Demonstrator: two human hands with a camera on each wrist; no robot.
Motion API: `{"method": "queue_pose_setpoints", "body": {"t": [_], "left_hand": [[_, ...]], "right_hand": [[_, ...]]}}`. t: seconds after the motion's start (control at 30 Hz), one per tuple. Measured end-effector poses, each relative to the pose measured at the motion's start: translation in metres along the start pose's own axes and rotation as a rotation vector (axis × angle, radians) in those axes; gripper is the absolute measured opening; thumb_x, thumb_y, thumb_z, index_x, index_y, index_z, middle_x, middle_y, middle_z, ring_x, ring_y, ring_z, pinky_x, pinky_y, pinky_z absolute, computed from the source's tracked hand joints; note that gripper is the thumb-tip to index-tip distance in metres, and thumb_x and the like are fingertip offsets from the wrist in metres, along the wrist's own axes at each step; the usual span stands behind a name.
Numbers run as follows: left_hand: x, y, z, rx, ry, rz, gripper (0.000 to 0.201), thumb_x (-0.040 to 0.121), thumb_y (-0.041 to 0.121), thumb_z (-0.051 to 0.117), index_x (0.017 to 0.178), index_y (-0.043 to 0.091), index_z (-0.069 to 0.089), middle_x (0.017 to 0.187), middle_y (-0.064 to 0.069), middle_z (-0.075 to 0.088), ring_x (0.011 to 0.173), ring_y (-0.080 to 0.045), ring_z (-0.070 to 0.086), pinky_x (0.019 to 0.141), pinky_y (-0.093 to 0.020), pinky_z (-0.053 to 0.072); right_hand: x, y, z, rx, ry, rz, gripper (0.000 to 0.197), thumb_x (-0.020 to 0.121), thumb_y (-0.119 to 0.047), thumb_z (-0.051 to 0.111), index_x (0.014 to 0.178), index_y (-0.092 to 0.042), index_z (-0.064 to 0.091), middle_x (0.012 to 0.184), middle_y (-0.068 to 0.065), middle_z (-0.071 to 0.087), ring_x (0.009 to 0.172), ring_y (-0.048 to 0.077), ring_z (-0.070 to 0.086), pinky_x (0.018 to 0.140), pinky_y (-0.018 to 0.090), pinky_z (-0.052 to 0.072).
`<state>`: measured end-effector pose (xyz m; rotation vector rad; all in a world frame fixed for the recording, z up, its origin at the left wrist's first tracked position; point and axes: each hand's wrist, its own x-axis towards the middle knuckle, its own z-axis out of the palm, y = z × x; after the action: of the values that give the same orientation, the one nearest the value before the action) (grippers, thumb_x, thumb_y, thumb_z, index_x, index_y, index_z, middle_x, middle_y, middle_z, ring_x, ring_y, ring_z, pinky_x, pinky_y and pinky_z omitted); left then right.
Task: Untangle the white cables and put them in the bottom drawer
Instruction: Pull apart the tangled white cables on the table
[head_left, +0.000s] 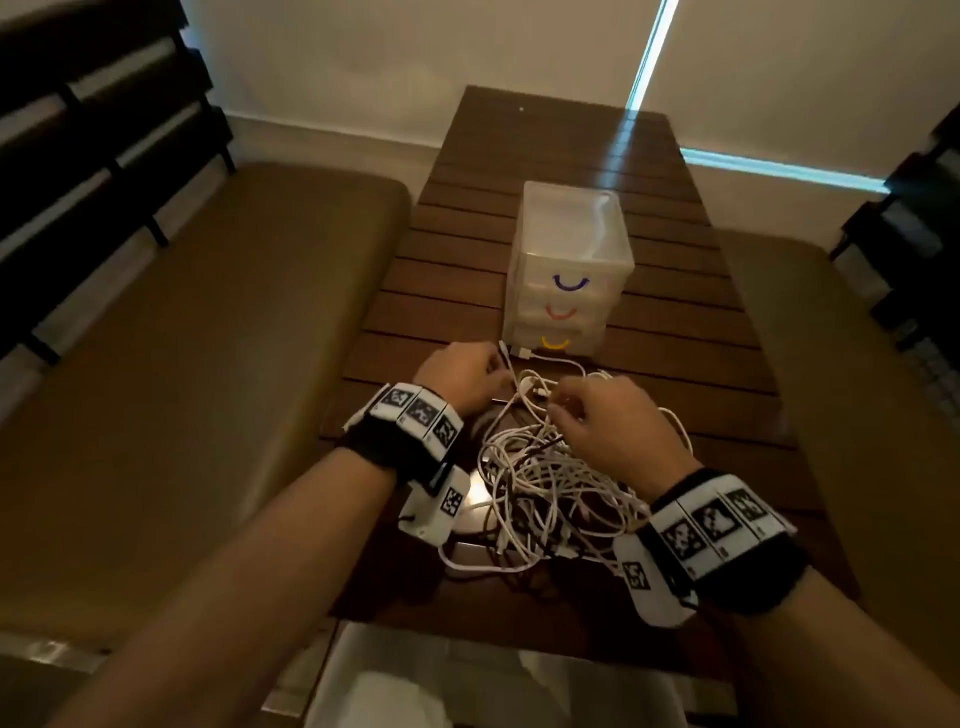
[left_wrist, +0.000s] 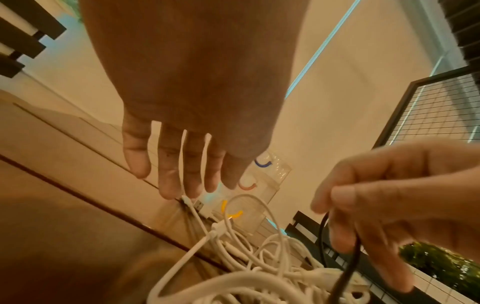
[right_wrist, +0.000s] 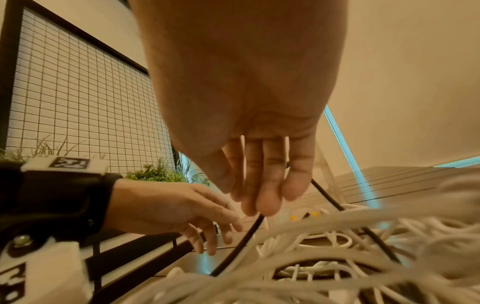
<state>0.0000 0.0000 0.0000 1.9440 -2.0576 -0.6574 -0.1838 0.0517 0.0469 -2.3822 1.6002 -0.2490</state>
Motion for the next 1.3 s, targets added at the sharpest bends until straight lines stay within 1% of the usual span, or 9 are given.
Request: {"method": "queue_pose_setpoints", "body": {"t": [0.3, 0.43, 0.53, 0.67, 0.9, 1.03, 1.17, 1.23, 1.3], "left_hand": [[0.041, 0.009, 0.036, 0.067, 0.061, -0.203, 0.045, 0.084, 0.056, 0.059, 0.091, 0.014, 0.07, 0.093, -0.01, 0.069, 0.09, -0.033, 0.064, 0.068, -0.032, 0.043], [0.031, 0.006, 0.03, -0.042, 0.065, -0.223, 0.031, 0.082, 0.046, 0.066, 0.08, 0.014, 0.07, 0.085, -0.006, 0.069, 0.079, -0.025, 0.063, 0.069, -0.03, 0.047], [0.02, -0.006, 0.026, -0.461, 0.164, -0.239, 0.009, 0.088, 0.022, 0.064, 0.08, 0.019, 0.067, 0.085, -0.004, 0.074, 0.08, -0.02, 0.069, 0.076, -0.032, 0.055], [-0.008, -0.001, 0.002, -0.918, 0.218, -0.091, 0.015, 0.097, 0.01, 0.054, 0.084, 0.014, 0.062, 0.079, -0.007, 0.071, 0.082, -0.022, 0.068, 0.09, -0.046, 0.055], [-0.051, 0.05, -0.049, -1.005, 0.209, 0.153, 0.024, 0.102, 0.015, 0.045, 0.08, 0.013, 0.054, 0.069, -0.003, 0.053, 0.07, -0.02, 0.055, 0.07, -0.031, 0.049], [-0.064, 0.052, -0.055, -0.983, 0.239, 0.193, 0.025, 0.104, 0.018, 0.041, 0.084, 0.009, 0.054, 0.059, 0.008, 0.046, 0.055, -0.004, 0.043, 0.059, -0.019, 0.037], [-0.066, 0.035, -0.052, -0.914, 0.231, 0.174, 0.03, 0.103, 0.023, 0.042, 0.078, 0.016, 0.056, 0.059, 0.005, 0.04, 0.054, -0.008, 0.036, 0.06, -0.031, 0.033], [-0.068, 0.026, -0.05, -0.882, 0.229, 0.171, 0.03, 0.103, 0.024, 0.043, 0.077, 0.018, 0.057, 0.057, 0.008, 0.04, 0.052, -0.008, 0.035, 0.058, -0.034, 0.032], [-0.071, 0.021, -0.053, -0.898, 0.266, 0.19, 0.03, 0.103, 0.022, 0.044, 0.075, 0.019, 0.057, 0.055, 0.011, 0.039, 0.05, -0.007, 0.033, 0.055, -0.033, 0.029]], "right_hand": [[0.029, 0.009, 0.01, 0.042, 0.063, 0.045, 0.018, 0.097, -0.032, 0.053, 0.096, -0.023, 0.069, 0.079, -0.005, 0.066, 0.069, 0.014, 0.057, 0.059, 0.029, 0.047], [0.021, 0.009, 0.008, 0.059, 0.114, 0.058, 0.02, 0.096, -0.031, 0.053, 0.096, -0.021, 0.07, 0.082, -0.002, 0.069, 0.076, 0.018, 0.063, 0.067, 0.035, 0.054], [0.009, 0.005, 0.002, 0.052, 0.174, 0.063, 0.02, 0.096, -0.028, 0.053, 0.095, -0.018, 0.07, 0.09, -0.001, 0.066, 0.08, 0.018, 0.061, 0.068, 0.032, 0.049], [-0.004, -0.006, -0.01, 0.018, 0.286, 0.02, 0.018, 0.094, -0.027, 0.053, 0.096, -0.017, 0.068, 0.094, 0.001, 0.06, 0.086, 0.02, 0.057, 0.071, 0.03, 0.044], [-0.003, -0.041, -0.002, 0.473, 0.316, -0.039, 0.035, 0.088, -0.02, 0.064, 0.123, -0.015, 0.061, 0.116, 0.0, 0.066, 0.106, 0.014, 0.061, 0.093, 0.036, 0.052], [-0.006, -0.047, 0.027, 0.707, 0.178, 0.077, 0.05, 0.088, -0.028, 0.067, 0.134, -0.02, 0.05, 0.114, -0.003, 0.067, 0.103, 0.012, 0.065, 0.088, 0.04, 0.055], [-0.025, -0.034, 0.072, 0.199, -0.109, -0.071, 0.092, 0.082, -0.056, 0.066, 0.153, -0.021, 0.018, 0.143, 0.001, 0.047, 0.134, 0.019, 0.044, 0.116, 0.046, 0.029], [-0.03, -0.022, 0.083, -0.122, -0.139, -0.216, 0.086, 0.086, -0.058, 0.058, 0.153, -0.024, 0.017, 0.149, 0.002, 0.039, 0.141, 0.022, 0.034, 0.119, 0.051, 0.011], [-0.022, -0.006, 0.08, -0.213, -0.109, -0.284, 0.067, 0.089, -0.052, 0.056, 0.144, -0.023, 0.031, 0.145, 0.004, 0.044, 0.135, 0.024, 0.043, 0.116, 0.053, 0.017]]}}
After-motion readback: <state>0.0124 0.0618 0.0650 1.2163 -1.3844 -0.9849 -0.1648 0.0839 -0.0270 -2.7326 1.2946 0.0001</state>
